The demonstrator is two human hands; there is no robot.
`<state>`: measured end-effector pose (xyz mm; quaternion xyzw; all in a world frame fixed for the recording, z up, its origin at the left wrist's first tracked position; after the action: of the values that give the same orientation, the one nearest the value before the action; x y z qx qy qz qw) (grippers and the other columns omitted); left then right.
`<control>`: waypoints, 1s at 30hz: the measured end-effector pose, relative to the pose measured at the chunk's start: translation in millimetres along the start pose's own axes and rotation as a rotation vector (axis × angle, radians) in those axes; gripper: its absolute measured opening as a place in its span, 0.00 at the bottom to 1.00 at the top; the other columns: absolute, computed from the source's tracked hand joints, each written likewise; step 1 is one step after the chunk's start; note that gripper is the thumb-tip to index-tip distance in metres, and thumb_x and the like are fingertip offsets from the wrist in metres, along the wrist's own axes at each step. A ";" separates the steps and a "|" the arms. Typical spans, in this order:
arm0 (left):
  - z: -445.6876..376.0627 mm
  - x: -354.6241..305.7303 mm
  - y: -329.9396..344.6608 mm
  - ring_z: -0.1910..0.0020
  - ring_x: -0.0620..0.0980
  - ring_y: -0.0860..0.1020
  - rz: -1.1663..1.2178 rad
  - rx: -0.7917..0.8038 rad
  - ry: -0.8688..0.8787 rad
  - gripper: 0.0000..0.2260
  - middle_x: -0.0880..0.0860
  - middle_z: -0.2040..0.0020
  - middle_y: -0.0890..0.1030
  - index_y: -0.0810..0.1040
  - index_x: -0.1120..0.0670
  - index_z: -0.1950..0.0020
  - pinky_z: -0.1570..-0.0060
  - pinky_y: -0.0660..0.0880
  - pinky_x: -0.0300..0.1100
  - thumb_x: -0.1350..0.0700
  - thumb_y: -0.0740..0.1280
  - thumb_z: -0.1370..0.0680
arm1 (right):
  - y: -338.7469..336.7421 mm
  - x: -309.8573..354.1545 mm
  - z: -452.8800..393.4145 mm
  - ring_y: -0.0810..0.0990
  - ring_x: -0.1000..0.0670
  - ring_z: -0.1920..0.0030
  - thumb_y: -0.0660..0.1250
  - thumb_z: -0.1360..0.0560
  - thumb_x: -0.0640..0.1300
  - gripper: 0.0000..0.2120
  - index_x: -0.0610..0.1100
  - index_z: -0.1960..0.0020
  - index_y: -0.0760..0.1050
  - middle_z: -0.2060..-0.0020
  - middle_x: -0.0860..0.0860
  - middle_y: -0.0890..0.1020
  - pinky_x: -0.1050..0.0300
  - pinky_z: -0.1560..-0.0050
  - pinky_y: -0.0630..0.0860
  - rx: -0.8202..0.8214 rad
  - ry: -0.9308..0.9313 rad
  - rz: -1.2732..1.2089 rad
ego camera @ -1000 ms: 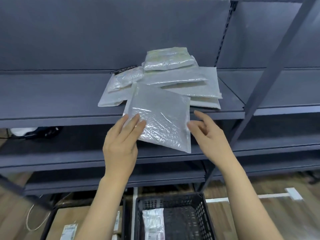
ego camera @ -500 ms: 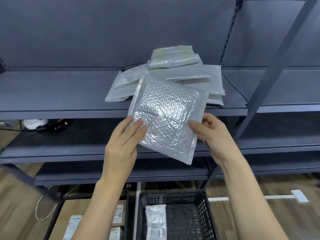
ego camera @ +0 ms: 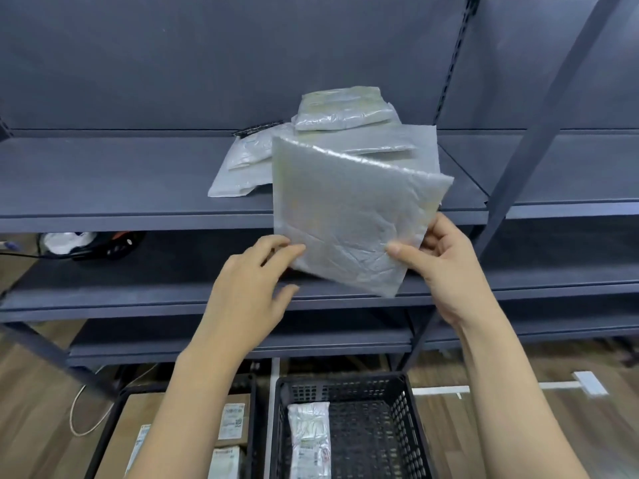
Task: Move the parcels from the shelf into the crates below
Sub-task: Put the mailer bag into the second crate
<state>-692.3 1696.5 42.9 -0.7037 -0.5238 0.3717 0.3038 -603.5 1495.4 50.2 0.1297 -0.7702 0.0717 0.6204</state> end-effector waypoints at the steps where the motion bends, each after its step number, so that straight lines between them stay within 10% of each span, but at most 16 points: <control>1: -0.6 0.2 -1.4 0.52 0.55 0.80 0.000 0.027 -0.015 0.22 0.53 0.41 0.77 0.77 0.55 0.38 0.54 0.74 0.47 0.58 0.76 0.32 | -0.3 3.5 1.3 0.83 0.54 0.52 0.69 0.29 0.29 0.14 0.46 0.51 0.77 0.56 0.53 0.85 0.63 0.52 0.78 0.007 -0.038 0.038; 7: -4.0 12.6 -16.9 0.47 0.52 0.79 -0.006 0.039 -0.286 0.17 0.49 0.44 0.81 0.79 0.50 0.40 0.54 0.71 0.44 0.44 0.67 0.25 | 0.1 15.0 13.8 0.79 0.60 0.55 0.65 0.29 0.29 0.10 0.43 0.63 0.73 0.59 0.59 0.82 0.68 0.56 0.72 -0.069 -0.317 0.478; 16: 3.5 33.6 -20.4 0.52 0.46 0.75 0.064 0.006 -0.441 0.21 0.46 0.46 0.78 0.75 0.48 0.40 0.58 0.66 0.41 0.38 0.66 0.28 | 8.9 34.2 41.6 0.76 0.46 0.51 0.63 0.31 0.27 0.12 0.43 0.59 0.68 0.54 0.40 0.81 0.64 0.48 0.73 -0.251 -0.867 0.760; 20: 4.3 35.7 -17.0 0.50 0.42 0.73 0.237 0.008 -0.450 0.41 0.43 0.37 0.74 0.57 0.46 0.24 0.52 0.69 0.41 0.36 0.69 0.33 | 10.0 27.2 43.7 0.76 0.45 0.50 0.63 0.30 0.27 0.09 0.40 0.59 0.70 0.54 0.39 0.81 0.65 0.46 0.72 -0.295 -0.883 0.810; 30: 0.9 13.4 -7.5 0.36 0.51 0.68 0.121 0.010 -0.027 0.28 0.50 0.32 0.69 0.69 0.45 0.33 0.41 0.69 0.53 0.48 0.68 0.32 | 29.2 15.0 47.3 0.76 0.43 0.52 0.65 0.32 0.24 0.07 0.34 0.63 0.75 0.57 0.38 0.80 0.62 0.48 0.72 -0.330 -0.929 0.839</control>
<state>-694.6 1711.4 45.8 -0.7274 -0.4826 0.4015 0.2771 -659.2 1508.9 56.0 -0.2621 -0.9446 0.1250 0.1533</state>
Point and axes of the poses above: each hand's wrist, its own z-axis away from the middle knuckle, its own y-axis out of the palm, x = y × z, the point moved 8 cm from there along -z, towards the middle knuckle
